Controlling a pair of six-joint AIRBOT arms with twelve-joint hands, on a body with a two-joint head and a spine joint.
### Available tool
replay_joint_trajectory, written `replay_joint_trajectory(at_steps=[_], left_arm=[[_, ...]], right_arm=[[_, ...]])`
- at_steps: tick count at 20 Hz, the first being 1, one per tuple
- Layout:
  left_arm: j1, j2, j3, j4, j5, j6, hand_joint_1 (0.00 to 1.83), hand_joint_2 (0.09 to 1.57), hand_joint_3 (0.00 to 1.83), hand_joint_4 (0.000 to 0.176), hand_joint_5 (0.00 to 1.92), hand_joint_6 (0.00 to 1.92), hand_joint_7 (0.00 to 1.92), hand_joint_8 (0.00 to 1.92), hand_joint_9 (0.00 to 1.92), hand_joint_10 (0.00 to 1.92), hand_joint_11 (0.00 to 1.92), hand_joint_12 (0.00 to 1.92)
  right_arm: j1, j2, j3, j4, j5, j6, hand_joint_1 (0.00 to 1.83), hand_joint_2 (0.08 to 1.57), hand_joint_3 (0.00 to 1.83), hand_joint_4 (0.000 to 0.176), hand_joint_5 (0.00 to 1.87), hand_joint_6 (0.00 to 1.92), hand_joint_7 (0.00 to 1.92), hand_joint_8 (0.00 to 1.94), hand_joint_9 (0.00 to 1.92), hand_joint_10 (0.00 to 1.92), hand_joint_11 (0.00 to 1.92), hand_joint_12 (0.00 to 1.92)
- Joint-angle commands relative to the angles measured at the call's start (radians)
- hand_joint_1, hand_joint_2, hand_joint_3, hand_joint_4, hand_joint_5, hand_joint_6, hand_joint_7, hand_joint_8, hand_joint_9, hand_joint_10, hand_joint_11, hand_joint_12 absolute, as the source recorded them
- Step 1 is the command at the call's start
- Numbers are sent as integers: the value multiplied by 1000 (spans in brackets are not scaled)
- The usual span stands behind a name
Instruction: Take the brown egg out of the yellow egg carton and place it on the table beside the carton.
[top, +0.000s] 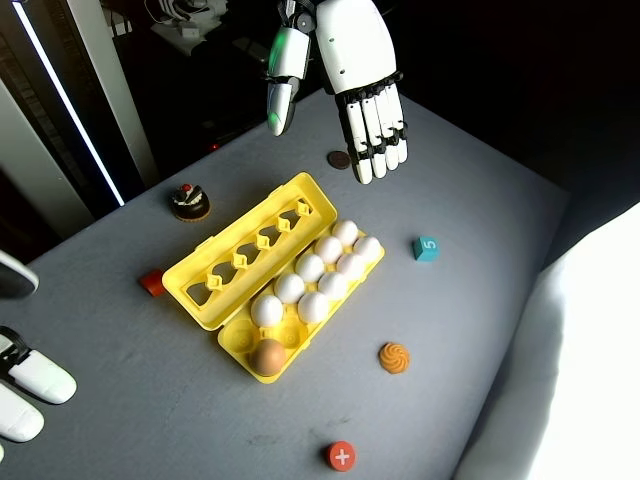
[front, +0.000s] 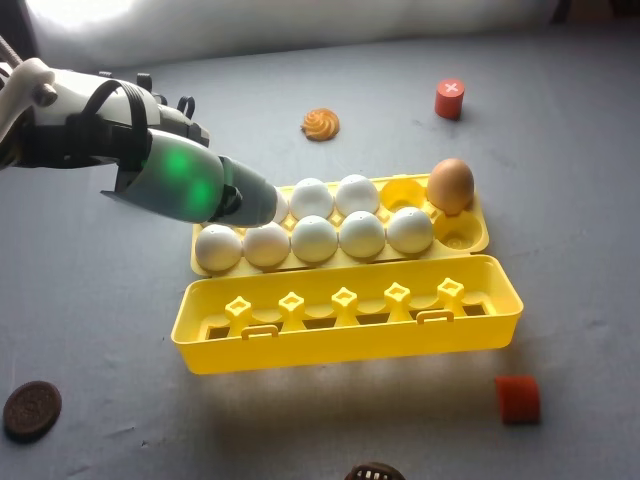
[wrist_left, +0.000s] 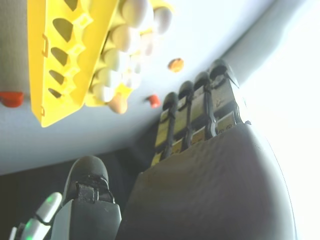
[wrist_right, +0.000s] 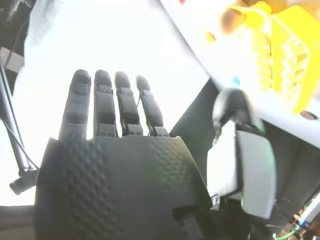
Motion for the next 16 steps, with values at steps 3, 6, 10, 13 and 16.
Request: replay_joint_trajectory(at_steps=[3,6,10,13,16], left_arm=[[-13,6,2,56,-42,-1,0,1152,13,0,58,2,47,5,3,1,0,0],[-13,6,2,56,-42,-1,0,1153,10,0,88,12,77,14,33,12,13,6],[-13,6,3,56,-42,-3,0,1161,12,0,75,3,59,3,20,3,0,0],[-13,6,3,56,-42,-4,0,1156,7,0,89,8,64,4,29,6,10,4],[-13,6,2,56,-42,-4,0,1163,8,0,73,0,50,0,16,2,2,0]], right_arm=[[46,-29,18,-35,118,0,444,750,0,44,720,20,0,0,0,0,0,0],[96,-66,61,-35,47,21,489,757,0,60,757,19,0,0,0,0,0,0],[122,-153,136,-35,40,120,657,709,0,83,759,12,0,0,0,0,0,0],[124,-226,198,-73,79,314,708,699,0,84,792,22,0,0,0,0,0,0],[124,-306,258,-131,95,341,631,703,0,111,775,9,0,0,0,0,0,0]])
